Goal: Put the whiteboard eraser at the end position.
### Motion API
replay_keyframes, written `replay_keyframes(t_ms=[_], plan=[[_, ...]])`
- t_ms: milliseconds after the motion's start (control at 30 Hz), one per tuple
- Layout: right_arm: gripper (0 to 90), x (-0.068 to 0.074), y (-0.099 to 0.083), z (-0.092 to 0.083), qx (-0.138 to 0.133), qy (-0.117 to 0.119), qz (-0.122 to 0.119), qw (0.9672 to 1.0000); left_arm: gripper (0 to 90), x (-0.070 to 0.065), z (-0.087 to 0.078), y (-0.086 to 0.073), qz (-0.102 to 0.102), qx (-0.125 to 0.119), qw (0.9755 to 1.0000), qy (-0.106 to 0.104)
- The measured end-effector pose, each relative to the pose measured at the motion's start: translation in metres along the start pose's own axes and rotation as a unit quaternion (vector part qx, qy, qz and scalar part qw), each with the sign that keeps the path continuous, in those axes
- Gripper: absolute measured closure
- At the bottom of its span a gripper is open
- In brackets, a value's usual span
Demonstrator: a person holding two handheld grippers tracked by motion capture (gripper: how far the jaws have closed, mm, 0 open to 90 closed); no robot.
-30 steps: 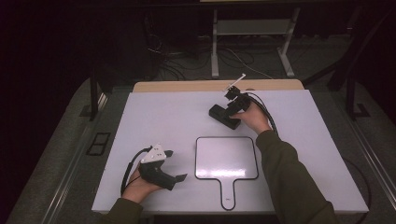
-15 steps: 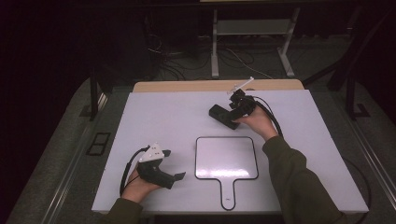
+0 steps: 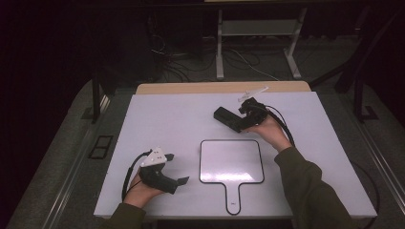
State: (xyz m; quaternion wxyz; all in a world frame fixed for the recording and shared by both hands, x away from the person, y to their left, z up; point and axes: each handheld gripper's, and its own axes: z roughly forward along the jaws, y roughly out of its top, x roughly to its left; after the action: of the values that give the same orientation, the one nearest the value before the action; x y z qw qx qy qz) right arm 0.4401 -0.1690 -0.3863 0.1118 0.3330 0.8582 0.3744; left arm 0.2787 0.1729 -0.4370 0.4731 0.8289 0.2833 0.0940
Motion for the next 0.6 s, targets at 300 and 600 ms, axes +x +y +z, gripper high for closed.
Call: replay_keyframes(t_ms=[300, 600], plan=[[12.2, 0.004, -0.018, -0.017, -0.033, 0.01, 0.023, 0.9991, 0.0, -0.002, 0.002, 0.001, 0.003, 0.003, 1.0, 0.0], [9.7, 0.01, -0.036, -0.034, -0.082, 0.012, 0.034, 0.996, 0.0, -0.002, 0.003, 0.001, 0.005, 0.006, 1.0, -0.004]])
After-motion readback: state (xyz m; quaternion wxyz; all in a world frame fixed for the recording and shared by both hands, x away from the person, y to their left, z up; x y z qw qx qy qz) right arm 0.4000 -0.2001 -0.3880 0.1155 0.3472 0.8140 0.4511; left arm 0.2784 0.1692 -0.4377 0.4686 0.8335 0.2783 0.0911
